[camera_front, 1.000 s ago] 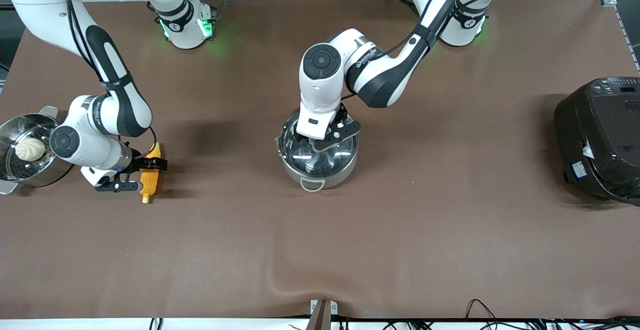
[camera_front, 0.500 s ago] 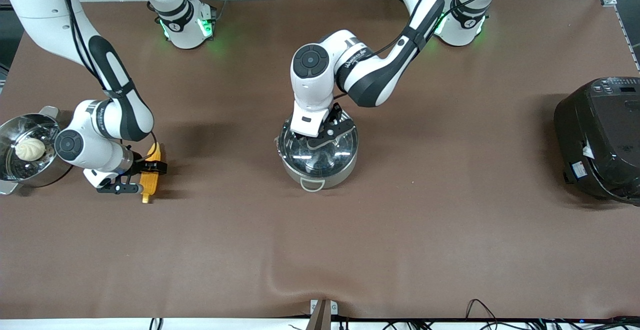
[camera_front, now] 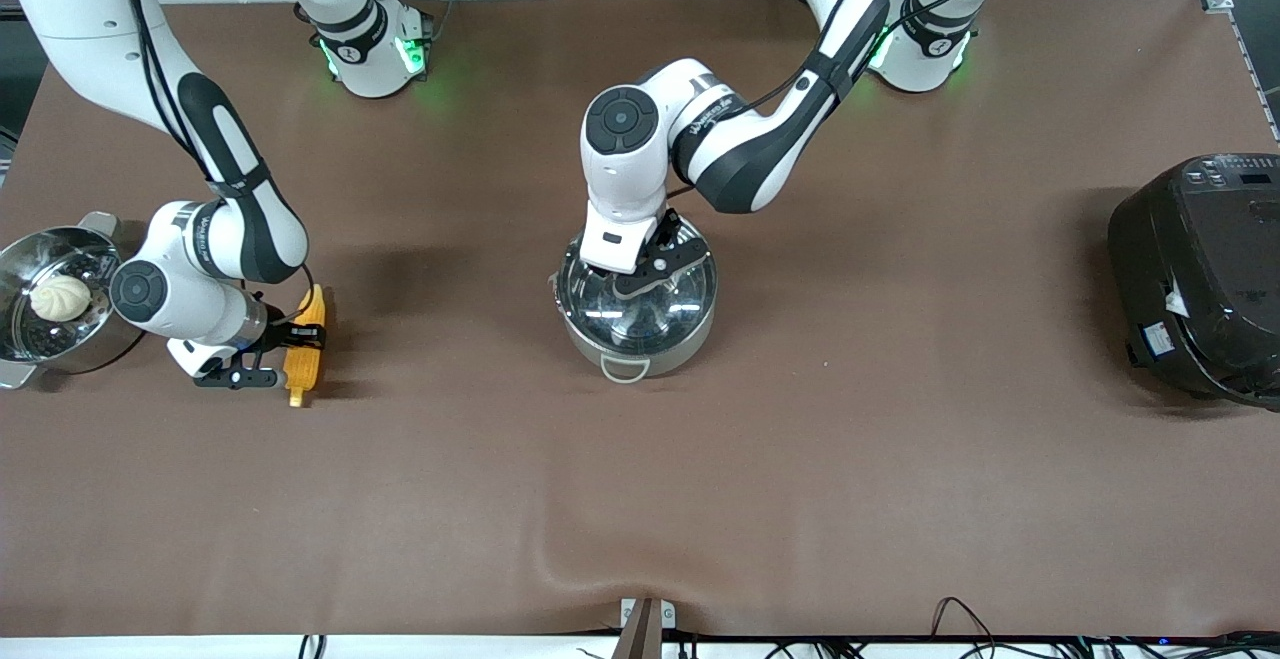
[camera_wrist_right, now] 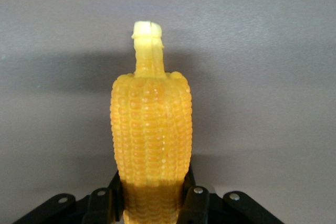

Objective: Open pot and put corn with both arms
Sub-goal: 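Grasp the lid knob with the left gripper while the right gripper grasps the corn, then lift the glass lid with the left gripper while the right gripper lifts the corn, then lower the lid beside the pot while the right gripper carries the corn over it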

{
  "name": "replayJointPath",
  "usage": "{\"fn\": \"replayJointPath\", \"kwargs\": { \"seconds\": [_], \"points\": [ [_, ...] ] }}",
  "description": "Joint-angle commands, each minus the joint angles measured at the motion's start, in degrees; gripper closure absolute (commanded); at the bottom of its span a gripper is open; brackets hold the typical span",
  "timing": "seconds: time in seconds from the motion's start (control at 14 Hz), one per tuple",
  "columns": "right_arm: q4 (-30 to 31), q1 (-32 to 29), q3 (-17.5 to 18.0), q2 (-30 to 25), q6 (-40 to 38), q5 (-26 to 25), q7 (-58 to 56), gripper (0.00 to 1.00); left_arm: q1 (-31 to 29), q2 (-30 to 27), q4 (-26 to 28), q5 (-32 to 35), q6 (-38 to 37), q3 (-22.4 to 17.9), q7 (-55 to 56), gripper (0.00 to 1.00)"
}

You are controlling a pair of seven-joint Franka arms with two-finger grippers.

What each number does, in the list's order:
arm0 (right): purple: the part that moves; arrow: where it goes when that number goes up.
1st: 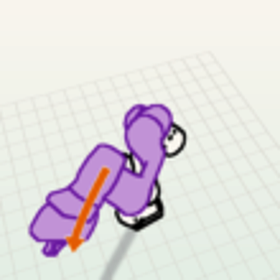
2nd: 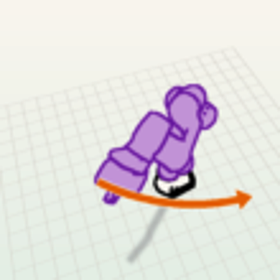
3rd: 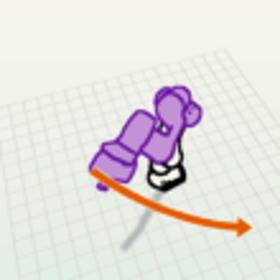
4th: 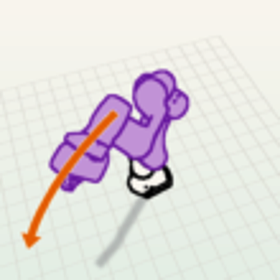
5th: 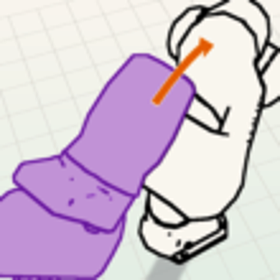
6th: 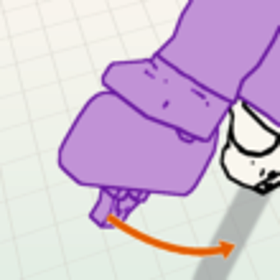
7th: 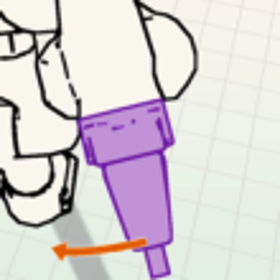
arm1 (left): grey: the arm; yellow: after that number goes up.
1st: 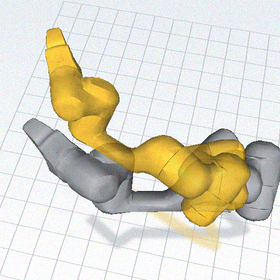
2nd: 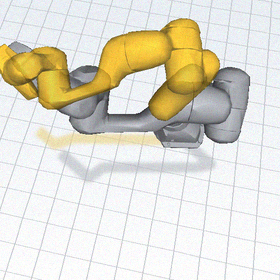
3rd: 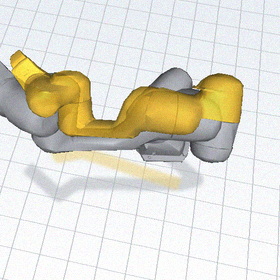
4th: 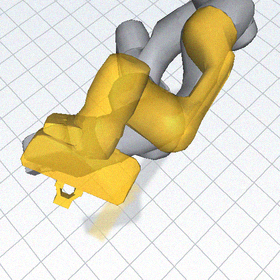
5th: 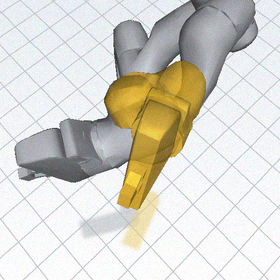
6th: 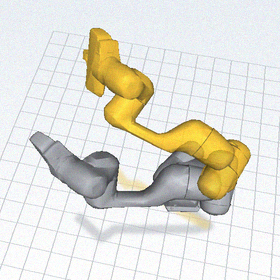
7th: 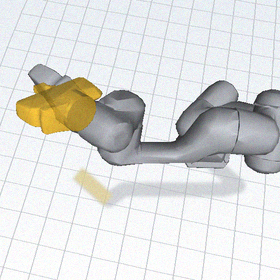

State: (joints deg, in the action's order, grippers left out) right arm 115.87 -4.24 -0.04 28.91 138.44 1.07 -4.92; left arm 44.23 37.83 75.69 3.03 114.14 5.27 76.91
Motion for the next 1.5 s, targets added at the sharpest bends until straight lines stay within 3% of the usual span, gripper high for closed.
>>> {"fn": "replayJointPath", "kwargs": {
  "seconds": [0.0, 0.21, 0.43, 0.64, 0.86, 1.07, 1.29, 1.43],
  "points": [
    [-2.6, 1.5, 0.6, -3.4, -8.3, -0.8, 0.0, 1.0, -0.1, -2.1, -0.9, 1.7, -1.0, -0.4, 1.7, 1.0],
    [-10.9, 4.8, 0.7, -4.4, -23.0, -0.5, 0.3, 1.0, -1.4, -8.2, -0.2, 2.2, -3.9, -2.0, 1.9, 1.0],
    [-18.1, 8.5, 0.7, -4.5, -32.9, 0.2, 1.0, 1.0, -6.7, -14.0, 1.3, 1.5, -8.3, -1.7, -2.4, 1.0],
    [-23.6, 11.4, 2.0, -4.7, -38.8, 0.2, 1.3, 1.0, -12.7, -20.3, 8.7, 1.2, -8.7, -1.5, -13.4, 1.0],
    [-27.9, 16.5, 3.6, -4.6, -41.5, 0.6, 8.8, 1.0, -20.0, -25.1, 16.6, 1.2, -8.6, -1.4, -27.2, 1.0],
    [-31.4, 26.4, 3.7, -3.7, -41.2, 0.1, 21.8, 1.0, -27.2, -27.5, 24.8, 1.2, -7.5, -1.4, -38.3, 1.0],
    [-35.8, 33.3, 3.7, -0.4, -40.7, -0.1, 26.9, 1.0, -33.7, -29.7, 37.3, 1.2, 4.5, -1.3, -45.5, 1.0],
    [-40.4, 36.0, 3.7, 2.6, -40.8, 0.1, 26.9, 1.0, -36.4, -29.2, 41.6, 1.2, 9.8, -1.4, -49.1, 1.0]
  ]
}}
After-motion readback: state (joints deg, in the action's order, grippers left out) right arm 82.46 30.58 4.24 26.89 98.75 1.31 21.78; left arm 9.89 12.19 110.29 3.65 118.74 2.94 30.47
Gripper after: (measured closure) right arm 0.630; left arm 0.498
